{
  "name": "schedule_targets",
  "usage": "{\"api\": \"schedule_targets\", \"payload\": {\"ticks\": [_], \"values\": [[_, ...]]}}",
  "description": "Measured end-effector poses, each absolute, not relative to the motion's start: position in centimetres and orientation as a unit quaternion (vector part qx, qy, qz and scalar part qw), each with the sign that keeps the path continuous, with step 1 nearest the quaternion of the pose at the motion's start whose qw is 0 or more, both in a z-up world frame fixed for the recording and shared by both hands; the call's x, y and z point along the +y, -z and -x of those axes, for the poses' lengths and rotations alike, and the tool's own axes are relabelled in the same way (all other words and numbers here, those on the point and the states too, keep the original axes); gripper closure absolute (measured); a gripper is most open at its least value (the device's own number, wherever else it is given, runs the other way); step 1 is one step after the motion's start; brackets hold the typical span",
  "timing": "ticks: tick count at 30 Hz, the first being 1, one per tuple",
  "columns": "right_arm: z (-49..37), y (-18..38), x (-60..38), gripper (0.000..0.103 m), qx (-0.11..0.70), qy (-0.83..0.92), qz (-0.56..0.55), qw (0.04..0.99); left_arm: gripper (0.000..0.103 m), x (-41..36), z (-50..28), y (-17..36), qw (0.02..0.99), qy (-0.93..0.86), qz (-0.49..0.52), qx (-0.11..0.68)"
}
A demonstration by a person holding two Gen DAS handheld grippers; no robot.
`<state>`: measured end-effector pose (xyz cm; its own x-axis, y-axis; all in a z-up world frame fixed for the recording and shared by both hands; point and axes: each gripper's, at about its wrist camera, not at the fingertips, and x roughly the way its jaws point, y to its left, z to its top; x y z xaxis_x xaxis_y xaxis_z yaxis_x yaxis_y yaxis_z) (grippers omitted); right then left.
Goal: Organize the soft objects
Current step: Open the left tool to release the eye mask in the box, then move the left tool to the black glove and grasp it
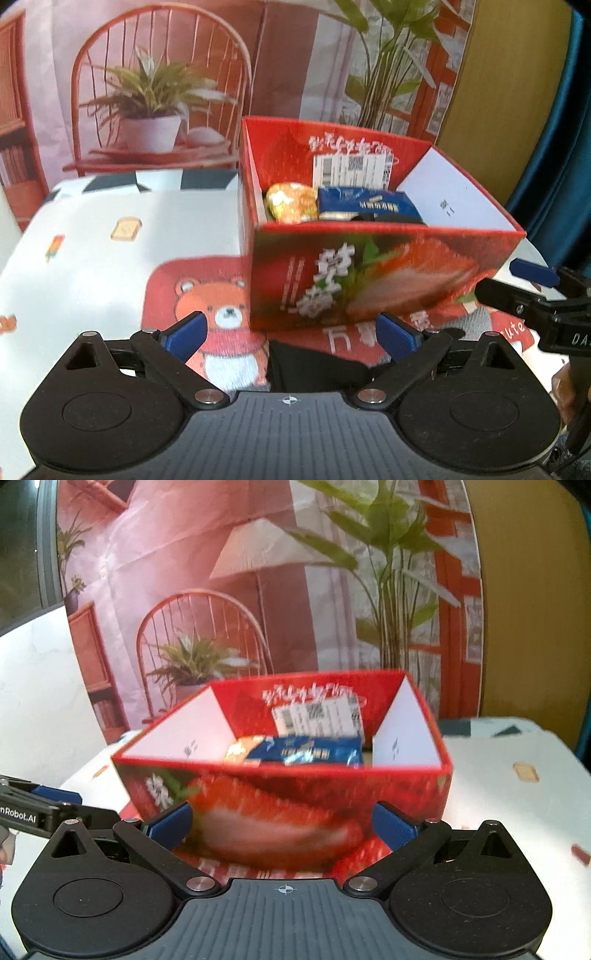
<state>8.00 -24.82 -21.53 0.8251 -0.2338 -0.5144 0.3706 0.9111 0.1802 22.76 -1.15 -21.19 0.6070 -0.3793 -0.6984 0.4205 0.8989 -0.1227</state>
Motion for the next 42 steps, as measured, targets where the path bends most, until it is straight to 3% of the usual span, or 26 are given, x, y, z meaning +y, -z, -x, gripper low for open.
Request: {"api": "schedule_targets", "payload": {"ticks": [4,9,12,14,16,34,42], "values": [[-7.5,23.2,-24.0,0.0,0.268,0.156,-0.15,0.939,0.006,-1.0,-22.5,22.4,0.89,0.229,-0.017,0.395],[-7.3,25.1,-22.7,0.001,0.293,0.143,-0.145,0.934,0.019,-0.8,-22.5,23.7,0.88,0.238,0.001,0.411],[-7.3,25.9,-21.9,0.008,0.304,0.131,-0.138,0.933,0.027,-0.6,-22.5,24.2,0.875,0.244,0.011,0.417],[-7.4,26.3,-21.6,0.013,0.309,0.122,-0.136,0.933,0.042,-0.6,-22.5,24.5,0.873,0.25,0.014,0.419],[-7.5,26.5,-21.3,0.017,0.311,0.115,-0.135,0.934,0.051,-0.8,-22.4,24.7,0.871,0.255,0.012,0.42],[-7.1,24.9,-20.2,0.025,0.286,0.083,-0.118,0.947,0.05,-0.6,-23.2,25.3,0.865,0.248,0.032,0.434],[-7.5,25.2,-18.6,0.028,0.304,0.062,-0.077,0.948,0.04,-0.4,-23.0,25.0,0.868,0.238,0.026,0.434]]}}
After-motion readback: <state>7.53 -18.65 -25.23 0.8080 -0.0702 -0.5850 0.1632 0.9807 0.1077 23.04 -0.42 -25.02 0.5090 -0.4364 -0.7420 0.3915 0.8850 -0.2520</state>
